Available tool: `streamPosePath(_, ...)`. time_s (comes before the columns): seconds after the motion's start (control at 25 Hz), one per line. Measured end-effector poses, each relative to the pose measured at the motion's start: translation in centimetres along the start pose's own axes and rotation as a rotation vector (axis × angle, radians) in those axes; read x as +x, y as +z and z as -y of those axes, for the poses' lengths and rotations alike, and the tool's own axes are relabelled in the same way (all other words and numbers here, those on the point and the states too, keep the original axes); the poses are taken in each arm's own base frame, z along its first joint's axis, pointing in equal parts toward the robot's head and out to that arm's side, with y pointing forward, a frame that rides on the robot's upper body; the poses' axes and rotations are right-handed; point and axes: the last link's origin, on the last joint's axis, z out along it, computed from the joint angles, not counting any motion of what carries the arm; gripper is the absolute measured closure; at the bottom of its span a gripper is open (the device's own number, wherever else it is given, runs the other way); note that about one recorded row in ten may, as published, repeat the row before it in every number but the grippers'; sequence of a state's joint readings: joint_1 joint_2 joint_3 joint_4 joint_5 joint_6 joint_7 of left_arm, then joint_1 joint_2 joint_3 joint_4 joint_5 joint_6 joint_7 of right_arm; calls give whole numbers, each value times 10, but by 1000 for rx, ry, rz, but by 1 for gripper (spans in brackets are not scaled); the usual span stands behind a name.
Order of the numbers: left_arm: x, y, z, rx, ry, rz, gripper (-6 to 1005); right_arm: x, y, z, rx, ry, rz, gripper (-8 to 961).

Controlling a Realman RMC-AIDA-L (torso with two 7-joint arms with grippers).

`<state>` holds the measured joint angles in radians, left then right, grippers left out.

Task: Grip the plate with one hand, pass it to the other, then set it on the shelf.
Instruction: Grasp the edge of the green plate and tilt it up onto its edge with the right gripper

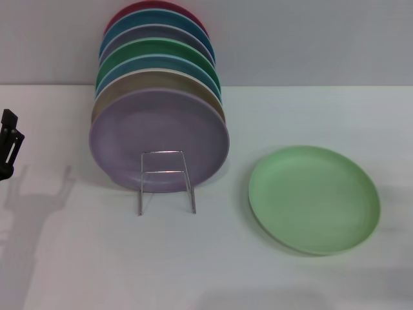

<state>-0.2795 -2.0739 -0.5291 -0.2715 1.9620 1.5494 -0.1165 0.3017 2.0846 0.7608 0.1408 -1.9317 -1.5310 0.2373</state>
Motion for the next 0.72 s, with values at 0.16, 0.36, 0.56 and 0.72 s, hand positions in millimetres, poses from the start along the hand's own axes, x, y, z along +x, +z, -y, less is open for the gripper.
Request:
streamPosePath(0.16,1,0,0,-1,0,-8,139,0,0,0,0,-2,1,323)
streamPosePath(0.36,1,0,0,-1,0,-8,140,0,0,0,0,-2,1,322)
streamPosePath(0.56,1,1,-1,-4,-1,-10,140,-1,0,0,-1,-8,7,324)
streamPosePath(0.72,1,2,-2,-5,-2,-10,140,-3,0,-1,-5,-46,22,326)
